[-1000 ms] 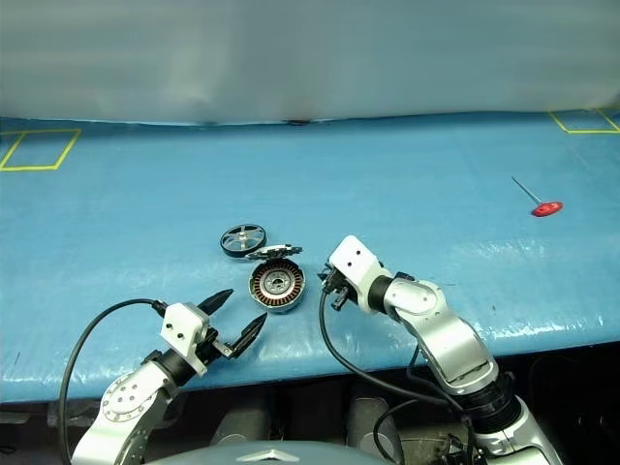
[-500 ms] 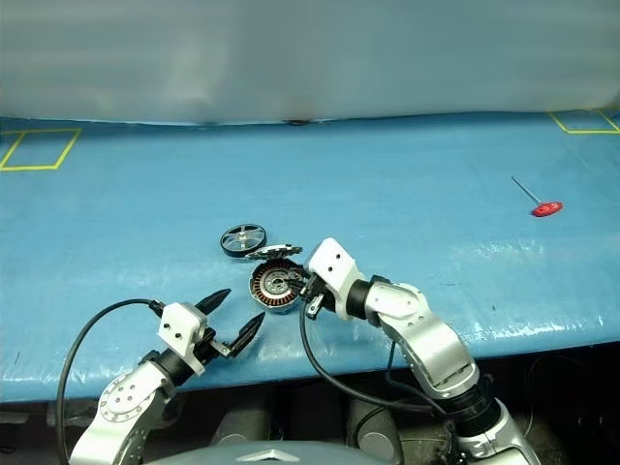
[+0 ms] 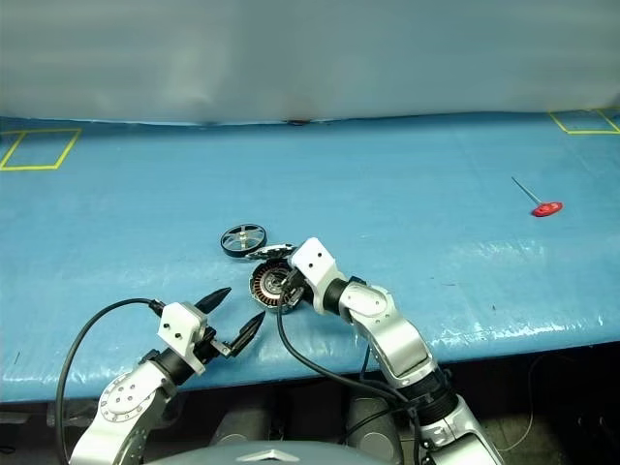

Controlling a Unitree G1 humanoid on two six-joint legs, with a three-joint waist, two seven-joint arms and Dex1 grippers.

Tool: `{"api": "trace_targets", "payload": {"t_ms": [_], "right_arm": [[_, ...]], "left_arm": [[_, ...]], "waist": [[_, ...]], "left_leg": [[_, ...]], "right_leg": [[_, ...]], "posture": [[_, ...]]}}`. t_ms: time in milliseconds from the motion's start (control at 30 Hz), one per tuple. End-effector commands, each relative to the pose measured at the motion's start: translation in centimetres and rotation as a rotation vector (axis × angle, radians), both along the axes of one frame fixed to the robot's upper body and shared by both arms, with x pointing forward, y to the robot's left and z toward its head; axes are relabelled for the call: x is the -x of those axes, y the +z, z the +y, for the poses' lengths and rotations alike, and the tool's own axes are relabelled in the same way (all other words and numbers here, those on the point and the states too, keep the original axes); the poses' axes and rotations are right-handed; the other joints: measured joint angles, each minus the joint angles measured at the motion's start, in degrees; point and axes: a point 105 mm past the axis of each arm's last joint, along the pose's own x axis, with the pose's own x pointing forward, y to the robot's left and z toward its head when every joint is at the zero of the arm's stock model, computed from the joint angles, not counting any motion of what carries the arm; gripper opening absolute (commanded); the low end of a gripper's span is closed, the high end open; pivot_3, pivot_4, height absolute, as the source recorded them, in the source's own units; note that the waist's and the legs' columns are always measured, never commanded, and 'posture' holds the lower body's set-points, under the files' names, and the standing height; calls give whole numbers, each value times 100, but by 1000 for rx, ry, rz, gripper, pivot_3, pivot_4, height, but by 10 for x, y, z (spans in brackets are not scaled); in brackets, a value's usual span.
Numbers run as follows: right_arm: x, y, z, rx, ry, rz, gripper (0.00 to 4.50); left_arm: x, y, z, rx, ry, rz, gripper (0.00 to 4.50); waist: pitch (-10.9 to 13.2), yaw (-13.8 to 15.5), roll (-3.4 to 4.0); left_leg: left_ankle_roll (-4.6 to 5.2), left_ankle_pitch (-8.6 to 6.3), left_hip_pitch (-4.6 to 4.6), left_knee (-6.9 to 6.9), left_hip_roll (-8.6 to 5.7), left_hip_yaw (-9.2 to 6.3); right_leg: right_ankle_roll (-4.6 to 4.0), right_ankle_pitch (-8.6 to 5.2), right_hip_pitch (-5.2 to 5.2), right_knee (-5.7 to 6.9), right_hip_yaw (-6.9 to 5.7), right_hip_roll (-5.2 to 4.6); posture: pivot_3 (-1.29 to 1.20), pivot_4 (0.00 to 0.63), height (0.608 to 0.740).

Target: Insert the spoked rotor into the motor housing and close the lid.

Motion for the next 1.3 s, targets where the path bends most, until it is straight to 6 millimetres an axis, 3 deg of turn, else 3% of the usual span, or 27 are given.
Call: {"api": "trace_targets", "payload": {"t_ms": [33, 300, 1300], "right_arm": [[1, 8, 4, -46, 9, -4, 678], [-1, 3, 10, -49, 4, 9, 678], [0, -13, 3, -8, -9, 46, 678]], "left_arm": [[0, 6, -4, 6, -11, -30, 4500], [0, 7, -7, 13, -17, -33, 4500], [0, 5, -6, 14, -11, -27, 4500]], "waist": [[0, 0, 0], [0, -1, 0], [-1, -1, 0]], "left_leg": [[0, 0, 0, 0, 0, 0], [0, 0, 1, 0, 0, 0], [0, 0, 4, 1, 0, 0]], "right_leg": [[0, 0, 0, 0, 0, 0], [1, 0, 1, 1, 0, 0], [1, 0, 4, 1, 0, 0]], "posture": [[0, 150, 740], [0, 150, 740], [0, 150, 740]]}}
